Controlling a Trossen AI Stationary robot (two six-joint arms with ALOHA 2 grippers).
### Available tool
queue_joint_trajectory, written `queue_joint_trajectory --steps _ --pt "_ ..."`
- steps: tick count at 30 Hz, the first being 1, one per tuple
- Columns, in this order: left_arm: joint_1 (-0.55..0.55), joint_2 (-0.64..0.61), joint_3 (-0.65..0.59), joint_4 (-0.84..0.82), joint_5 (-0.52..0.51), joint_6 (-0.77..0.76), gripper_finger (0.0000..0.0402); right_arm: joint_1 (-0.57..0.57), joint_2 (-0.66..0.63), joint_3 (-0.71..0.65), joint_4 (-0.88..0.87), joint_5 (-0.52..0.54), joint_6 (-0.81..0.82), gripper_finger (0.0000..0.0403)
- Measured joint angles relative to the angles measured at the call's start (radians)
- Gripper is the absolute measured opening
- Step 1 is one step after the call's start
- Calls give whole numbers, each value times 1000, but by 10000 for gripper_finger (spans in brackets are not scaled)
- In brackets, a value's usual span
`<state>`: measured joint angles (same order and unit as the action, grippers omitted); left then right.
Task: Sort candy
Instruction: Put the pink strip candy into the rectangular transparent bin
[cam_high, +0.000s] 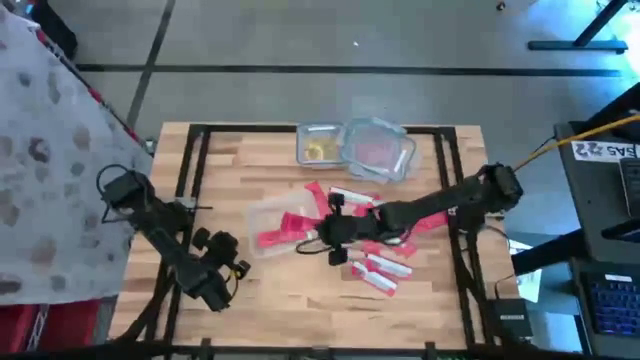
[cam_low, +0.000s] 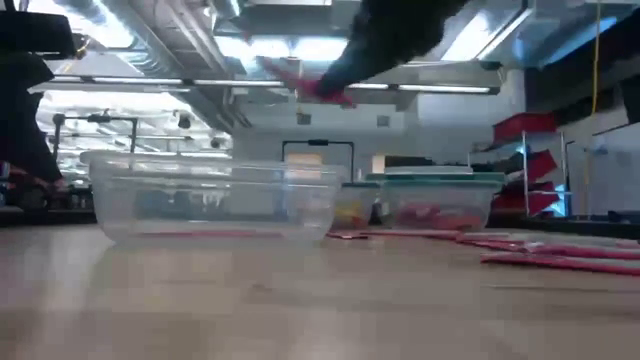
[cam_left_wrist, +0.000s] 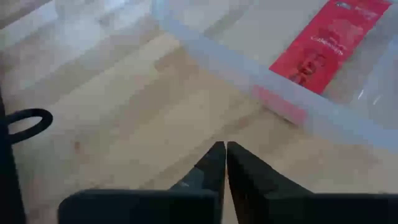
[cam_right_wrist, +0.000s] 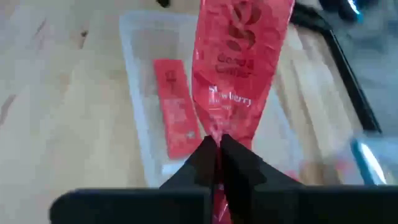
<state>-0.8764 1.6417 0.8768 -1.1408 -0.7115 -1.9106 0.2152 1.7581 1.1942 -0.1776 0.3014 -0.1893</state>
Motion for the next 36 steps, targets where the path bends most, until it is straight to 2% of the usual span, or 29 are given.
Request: queue_joint_trajectory --steps 3,8,14,18,22,25,29,31,36 --pt "0 0 0 1 -2 0 0 -34 62 26 16 -43 -62 0" --pt "1 0 0 -2 -14 0 0 -62 168 102 15 -51 -245 0" --pt "2 0 0 -4 3 31 0 -81 286 266 -20 -81 -314 6" --pt "-6 0 0 -20 81 52 0 -79 347 341 -30 -85 -338 28" --pt "-14 0 0 -29 96 36 0 -78 375 354 -33 -84 -338 76" --pt "-14 0 0 -28 95 29 0 -77 372 358 -32 -28 -281 124" --pt "-14 0 0 -26 94 27 0 -66 320 383 -154 47 -131 169" --pt "-14 0 0 -22 94 26 0 -54 274 385 -215 82 -68 176" --pt "-14 0 -1 -20 91 22 0 -23 150 360 -427 262 90 168"
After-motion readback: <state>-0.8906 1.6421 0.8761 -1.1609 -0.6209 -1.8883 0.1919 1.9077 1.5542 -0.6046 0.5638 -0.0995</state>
